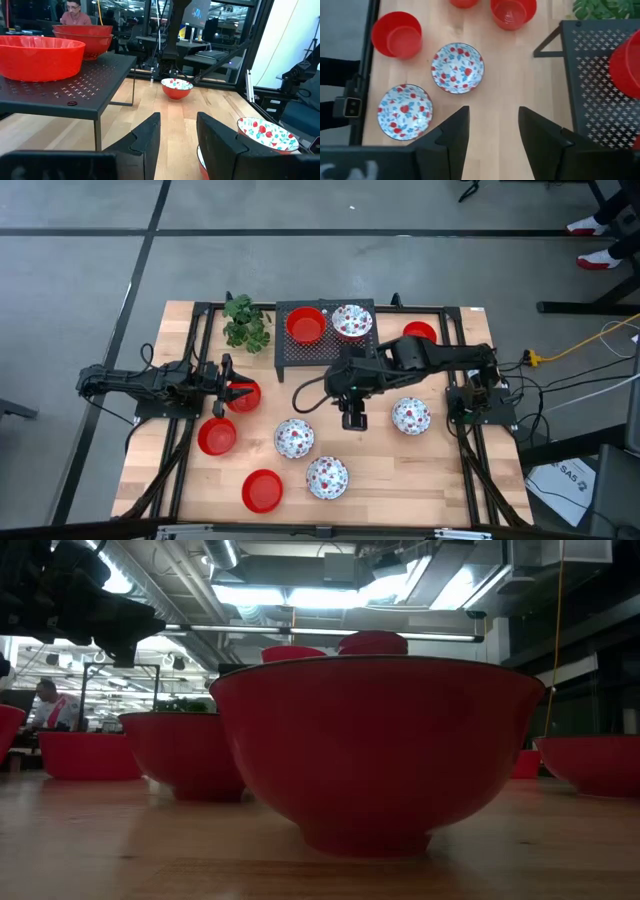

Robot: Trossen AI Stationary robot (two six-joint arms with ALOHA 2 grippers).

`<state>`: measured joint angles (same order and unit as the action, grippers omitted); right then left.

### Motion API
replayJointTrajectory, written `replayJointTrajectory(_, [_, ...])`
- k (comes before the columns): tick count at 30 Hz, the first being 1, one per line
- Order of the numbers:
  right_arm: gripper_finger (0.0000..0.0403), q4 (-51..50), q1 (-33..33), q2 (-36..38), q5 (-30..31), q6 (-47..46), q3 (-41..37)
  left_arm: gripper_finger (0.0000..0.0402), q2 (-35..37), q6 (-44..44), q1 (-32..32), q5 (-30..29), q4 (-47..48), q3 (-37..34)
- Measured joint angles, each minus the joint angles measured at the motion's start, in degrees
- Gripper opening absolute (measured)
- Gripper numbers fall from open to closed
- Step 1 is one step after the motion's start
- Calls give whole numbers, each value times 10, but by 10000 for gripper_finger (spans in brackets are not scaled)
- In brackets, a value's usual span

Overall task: Pick & Place Mini bowls
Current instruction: Stack the middle white bowl on the top of the white bowl on the shelf

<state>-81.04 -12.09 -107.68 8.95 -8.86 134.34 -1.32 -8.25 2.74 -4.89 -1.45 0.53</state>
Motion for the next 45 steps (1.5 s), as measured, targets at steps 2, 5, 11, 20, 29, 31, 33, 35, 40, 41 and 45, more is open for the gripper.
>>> replayJointTrajectory(2, [170, 2, -8, 0, 0, -6, 0, 123, 0, 0, 0, 0, 0, 0])
replayJointTrajectory(5, [170, 3, -20, 0, 0, -15, 0, 123, 0, 0, 0, 0, 0, 0])
replayJointTrajectory(11, [170, 48, -40, -12, 0, -8, 0, 123, 0, 0, 0, 0, 0, 0])
replayJointTrajectory(20, [170, 109, -51, -46, -2, 18, 0, 123, 0, 0, 0, 0, 0, 0])
replayJointTrajectory(29, [170, 128, -35, -71, -20, 55, 0, 123, 0, 0, 0, 0, 0, 0])
replayJointTrajectory(31, [170, 127, -30, -75, -26, 74, 0, 123, 0, 0, 0, 0, 0, 0])
replayJointTrajectory(33, [170, 126, -25, -78, -31, 109, 0, 123, 0, 0, 0, 0, 0, 0])
replayJointTrajectory(35, [170, 126, -20, -82, -32, 166, 0, 123, 0, 0, 0, 0, 0, 0])
replayJointTrajectory(40, [170, 119, -14, -101, -40, 346, 0, 123, 0, 0, 0, 0, 0, 0])
replayJointTrajectory(41, [170, 119, -12, -106, -49, 377, 0, 123, 0, 0, 0, 0, 0, 0])
replayJointTrajectory(45, [170, 110, -8, -132, -81, 476, 0, 123, 0, 0, 0, 0, 0, 0])
